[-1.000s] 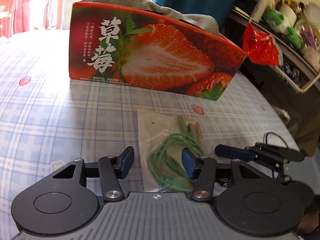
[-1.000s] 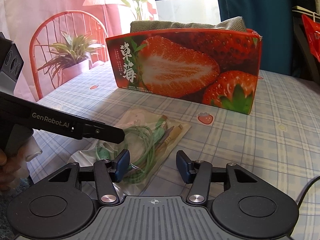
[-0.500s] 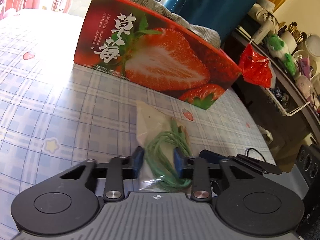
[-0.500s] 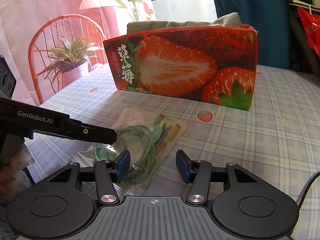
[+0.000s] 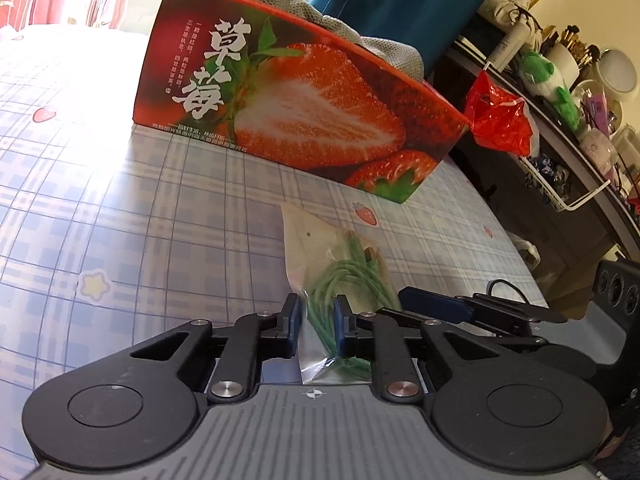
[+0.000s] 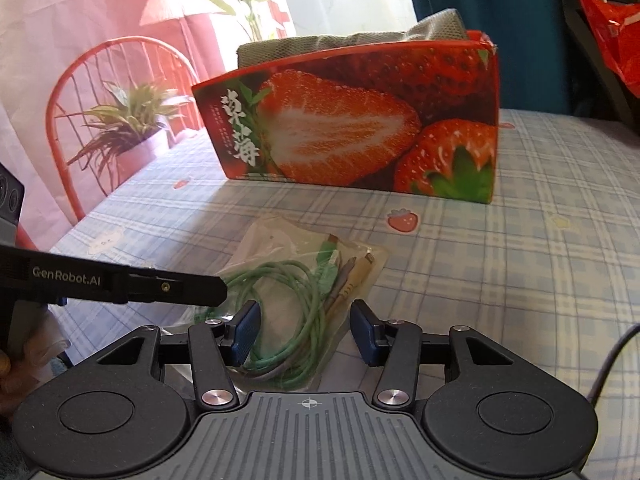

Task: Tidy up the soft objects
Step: 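Close the left tool on the cable bag while the right tool grasps it too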

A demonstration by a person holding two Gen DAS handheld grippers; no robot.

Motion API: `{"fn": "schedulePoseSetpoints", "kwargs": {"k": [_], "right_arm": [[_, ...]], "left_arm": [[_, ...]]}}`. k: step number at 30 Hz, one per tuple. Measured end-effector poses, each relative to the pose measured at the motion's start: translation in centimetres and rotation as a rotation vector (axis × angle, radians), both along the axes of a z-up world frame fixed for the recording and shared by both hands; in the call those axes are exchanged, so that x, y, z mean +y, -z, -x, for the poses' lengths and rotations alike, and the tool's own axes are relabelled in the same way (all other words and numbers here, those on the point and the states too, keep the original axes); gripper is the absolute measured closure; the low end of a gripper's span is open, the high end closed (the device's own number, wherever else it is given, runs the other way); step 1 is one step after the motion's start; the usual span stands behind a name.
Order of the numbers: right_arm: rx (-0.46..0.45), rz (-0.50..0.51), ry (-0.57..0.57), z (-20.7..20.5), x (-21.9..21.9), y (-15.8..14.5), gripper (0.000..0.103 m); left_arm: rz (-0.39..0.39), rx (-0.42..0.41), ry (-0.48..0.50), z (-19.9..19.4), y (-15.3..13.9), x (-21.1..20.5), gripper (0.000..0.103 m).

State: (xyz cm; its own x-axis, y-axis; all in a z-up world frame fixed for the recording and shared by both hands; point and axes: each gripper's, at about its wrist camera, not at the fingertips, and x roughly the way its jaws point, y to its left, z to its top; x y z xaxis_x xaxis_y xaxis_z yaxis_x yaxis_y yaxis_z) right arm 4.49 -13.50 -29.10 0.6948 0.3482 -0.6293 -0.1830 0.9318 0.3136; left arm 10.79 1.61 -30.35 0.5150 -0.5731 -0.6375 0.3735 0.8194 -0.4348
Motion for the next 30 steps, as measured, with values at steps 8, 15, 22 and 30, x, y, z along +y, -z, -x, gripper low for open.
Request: {"fn": "schedulePoseSetpoints", "kwargs": {"k": [8,15,22,30], "right_arm": [[0.056,-0.05,0.032,-0.3,-0.5,-0.1,0.057],[0.074,-0.146,0.08,-0.3,-1.5,0.3,0.066],[0.071,-0.168,0.087,-0.1,-1.7,0.4,0.079],[0.028,-0.2,0.099,0.1,-2.1,-0.1,0.084]], "left_arm": [[-0.013,0.016,0.052,-0.1,0.6,-0.8,0.084],[-0.02,0.012,0.069,0.1,0.7,-1.2,0.084],[0.001,0.001,0.049,0.0,0.5,-0.4,0.084],[0.021,-0.029,0.041,0.1,-0.2,-0.1,0.084]]}}
